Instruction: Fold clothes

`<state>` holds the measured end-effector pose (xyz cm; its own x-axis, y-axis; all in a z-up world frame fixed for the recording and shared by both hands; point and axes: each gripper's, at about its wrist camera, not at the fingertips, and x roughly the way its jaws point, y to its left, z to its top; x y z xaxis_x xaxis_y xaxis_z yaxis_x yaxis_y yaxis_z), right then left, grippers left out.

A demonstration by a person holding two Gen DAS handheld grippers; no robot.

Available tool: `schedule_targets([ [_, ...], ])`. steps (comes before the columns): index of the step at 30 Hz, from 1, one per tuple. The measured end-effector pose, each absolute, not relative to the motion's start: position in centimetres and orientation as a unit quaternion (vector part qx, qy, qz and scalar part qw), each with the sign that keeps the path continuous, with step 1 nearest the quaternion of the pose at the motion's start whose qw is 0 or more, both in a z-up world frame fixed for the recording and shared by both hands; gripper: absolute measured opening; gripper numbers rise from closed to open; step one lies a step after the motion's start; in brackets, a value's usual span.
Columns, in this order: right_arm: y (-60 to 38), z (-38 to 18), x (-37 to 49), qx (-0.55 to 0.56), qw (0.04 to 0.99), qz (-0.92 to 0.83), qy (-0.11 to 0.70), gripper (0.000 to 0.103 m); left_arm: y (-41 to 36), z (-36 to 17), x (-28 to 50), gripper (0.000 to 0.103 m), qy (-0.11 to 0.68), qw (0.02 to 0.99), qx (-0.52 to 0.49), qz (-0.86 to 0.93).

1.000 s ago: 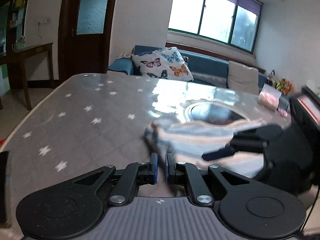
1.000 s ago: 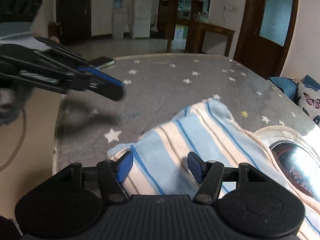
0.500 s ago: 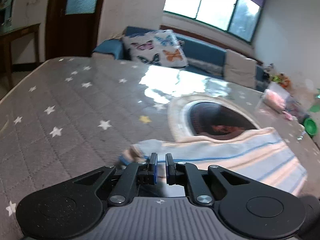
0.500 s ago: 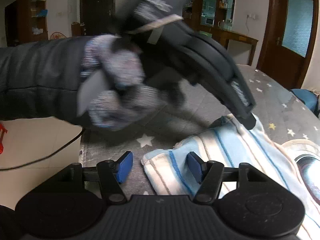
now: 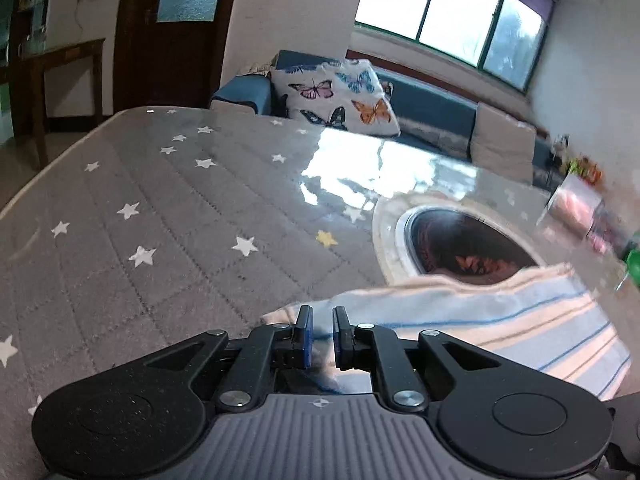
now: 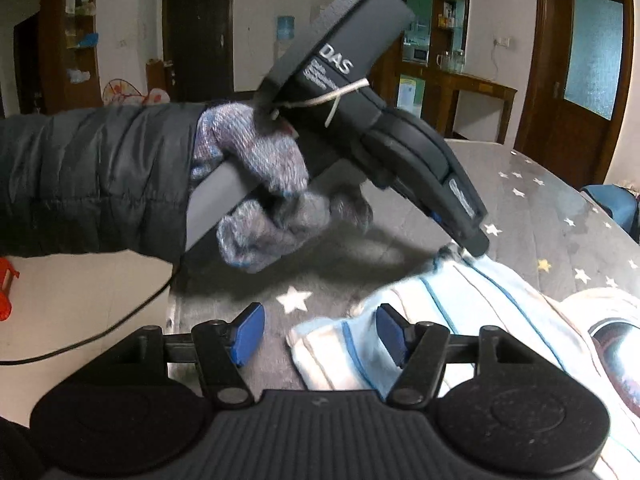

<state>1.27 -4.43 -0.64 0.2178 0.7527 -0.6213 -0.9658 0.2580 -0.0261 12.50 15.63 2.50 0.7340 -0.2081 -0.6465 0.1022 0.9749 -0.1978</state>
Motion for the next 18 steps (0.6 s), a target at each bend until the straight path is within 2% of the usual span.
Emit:
schedule_targets([
  [5, -3.1, -2.0, 0.6, -0.231, 0.738, 0.575, 0.267, 0.068, 15.9, 1.6, 12.7, 0.013, 0.37, 0.923, -0.078, -0.075],
  [7, -3.1, -1.8, 0.8, -0.231, 0.738, 0.575, 0.268, 0.067, 16.1, 1.9, 12.3, 0.017, 0.365, 0.925, -0.079, -0.074],
  [9, -3.5, -1.2, 0.8, -0.226, 0.741, 0.575, 0.264, 0.066, 16.3, 2.3, 11.8, 0.025, 0.359, 0.928, -0.078, -0.071],
  [14, -3.0, -1.5, 1.3, -0.228, 0.739, 0.573, 0.272, 0.068, 17.1, 3.1, 10.8, 0.027, 0.353, 0.929, -0.092, -0.057],
  [18, -3.0, -2.2, 1.1, -0.232, 0.739, 0.569, 0.276, 0.067, 17.9, 3.6, 9.4, 0.039, 0.35, 0.929, -0.108, -0.045],
])
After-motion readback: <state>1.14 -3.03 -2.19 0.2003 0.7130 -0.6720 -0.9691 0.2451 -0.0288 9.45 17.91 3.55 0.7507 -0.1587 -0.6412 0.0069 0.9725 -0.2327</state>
